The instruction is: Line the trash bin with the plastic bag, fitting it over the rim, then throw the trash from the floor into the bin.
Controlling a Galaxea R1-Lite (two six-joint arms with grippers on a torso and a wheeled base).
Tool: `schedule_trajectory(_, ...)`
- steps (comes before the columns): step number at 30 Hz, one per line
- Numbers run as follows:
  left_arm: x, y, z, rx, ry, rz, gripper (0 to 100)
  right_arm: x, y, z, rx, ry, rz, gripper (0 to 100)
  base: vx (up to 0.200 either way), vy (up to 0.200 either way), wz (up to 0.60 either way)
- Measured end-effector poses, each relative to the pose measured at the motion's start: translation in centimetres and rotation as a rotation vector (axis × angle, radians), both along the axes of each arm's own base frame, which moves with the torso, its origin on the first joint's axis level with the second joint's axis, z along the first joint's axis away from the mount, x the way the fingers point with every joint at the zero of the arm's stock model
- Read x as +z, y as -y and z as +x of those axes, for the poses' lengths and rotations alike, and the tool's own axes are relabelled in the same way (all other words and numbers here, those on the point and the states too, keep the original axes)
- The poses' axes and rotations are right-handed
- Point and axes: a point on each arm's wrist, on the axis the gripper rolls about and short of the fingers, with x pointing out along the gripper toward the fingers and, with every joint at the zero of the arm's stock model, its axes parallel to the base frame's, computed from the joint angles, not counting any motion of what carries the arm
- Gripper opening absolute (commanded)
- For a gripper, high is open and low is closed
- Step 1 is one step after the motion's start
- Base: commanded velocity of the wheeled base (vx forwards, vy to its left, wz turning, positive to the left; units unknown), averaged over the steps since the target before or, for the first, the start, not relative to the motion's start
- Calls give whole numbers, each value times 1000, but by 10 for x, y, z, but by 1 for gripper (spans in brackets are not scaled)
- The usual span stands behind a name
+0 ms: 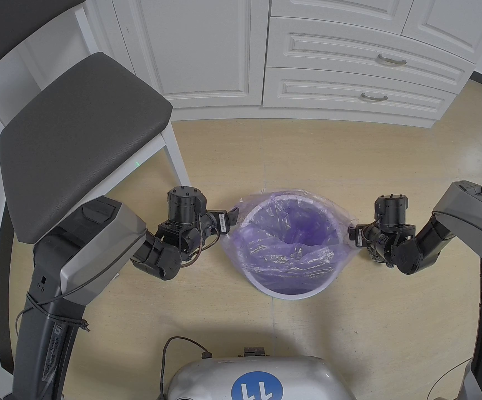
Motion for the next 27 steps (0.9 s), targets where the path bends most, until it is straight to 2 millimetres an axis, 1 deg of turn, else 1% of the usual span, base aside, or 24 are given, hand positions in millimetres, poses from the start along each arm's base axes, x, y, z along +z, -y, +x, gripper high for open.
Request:
schedule_trajectory(5, -5, -10, -2, 15, -32, 15, 100, -1, 7, -2, -13, -25, -7, 100, 0, 0, 0)
schedule_trajectory(10, 2, -21, -9, 28, -44, 20, 100, 10, 9, -16, 23, -36, -8, 100, 0, 0, 0)
schedule_trajectory(13, 7, -26, -17, 30, -50, 27, 100, 16, 7, -29, 61, -52, -31, 100, 0, 0, 0)
schedule_trajectory(20, 14, -35, -45, 22, -50, 33, 100, 22, 0, -70, 195, -133, -143, 100, 0, 0, 0)
schedule_trajectory(22, 15, -36, -52, 14, -51, 37, 100, 22, -1, -80, 239, -155, -175, 100, 0, 0, 0)
schedule_trajectory(27, 8, -39, -73, -11, -66, 57, 100, 14, -1, -102, 340, -226, -258, 100, 0, 0, 0)
